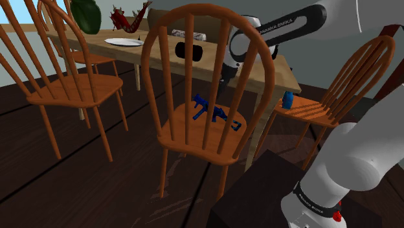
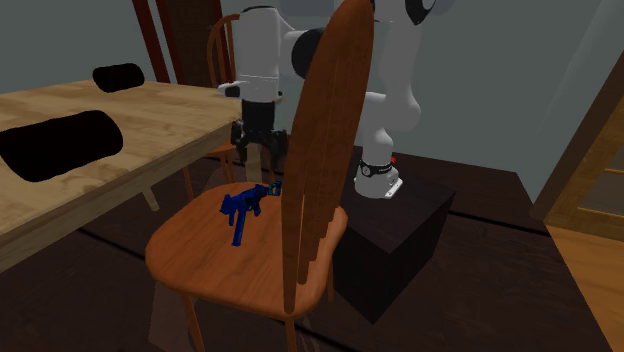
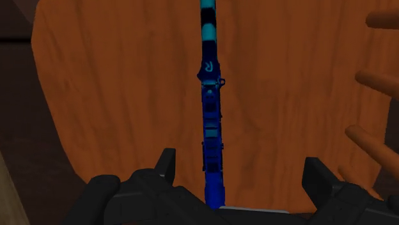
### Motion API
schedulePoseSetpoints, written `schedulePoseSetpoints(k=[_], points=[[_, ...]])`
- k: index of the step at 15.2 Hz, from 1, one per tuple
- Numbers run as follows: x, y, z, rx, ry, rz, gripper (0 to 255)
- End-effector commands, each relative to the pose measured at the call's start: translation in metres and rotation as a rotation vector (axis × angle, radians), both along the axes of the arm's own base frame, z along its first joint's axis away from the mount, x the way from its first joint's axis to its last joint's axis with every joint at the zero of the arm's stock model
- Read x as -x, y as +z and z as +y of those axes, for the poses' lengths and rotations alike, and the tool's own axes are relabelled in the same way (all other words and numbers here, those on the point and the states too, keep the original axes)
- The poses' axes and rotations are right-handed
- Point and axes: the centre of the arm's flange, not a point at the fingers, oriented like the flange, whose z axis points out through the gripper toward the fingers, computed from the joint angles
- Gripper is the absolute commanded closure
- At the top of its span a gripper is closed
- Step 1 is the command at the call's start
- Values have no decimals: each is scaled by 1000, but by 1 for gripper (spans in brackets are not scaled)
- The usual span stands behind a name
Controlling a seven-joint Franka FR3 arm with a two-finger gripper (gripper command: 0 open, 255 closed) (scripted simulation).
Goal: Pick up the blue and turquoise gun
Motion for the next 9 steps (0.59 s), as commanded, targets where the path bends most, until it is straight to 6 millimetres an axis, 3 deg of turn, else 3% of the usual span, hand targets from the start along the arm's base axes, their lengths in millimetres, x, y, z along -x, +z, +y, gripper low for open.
schedulePoseSetpoints(k=[1, 4, 9], points=[[-19, -23, -3, -7, 21, 6, 0], [-43, -54, -8, -19, 52, 16, 0], [-43, -81, -8, -19, 52, 16, 0]])
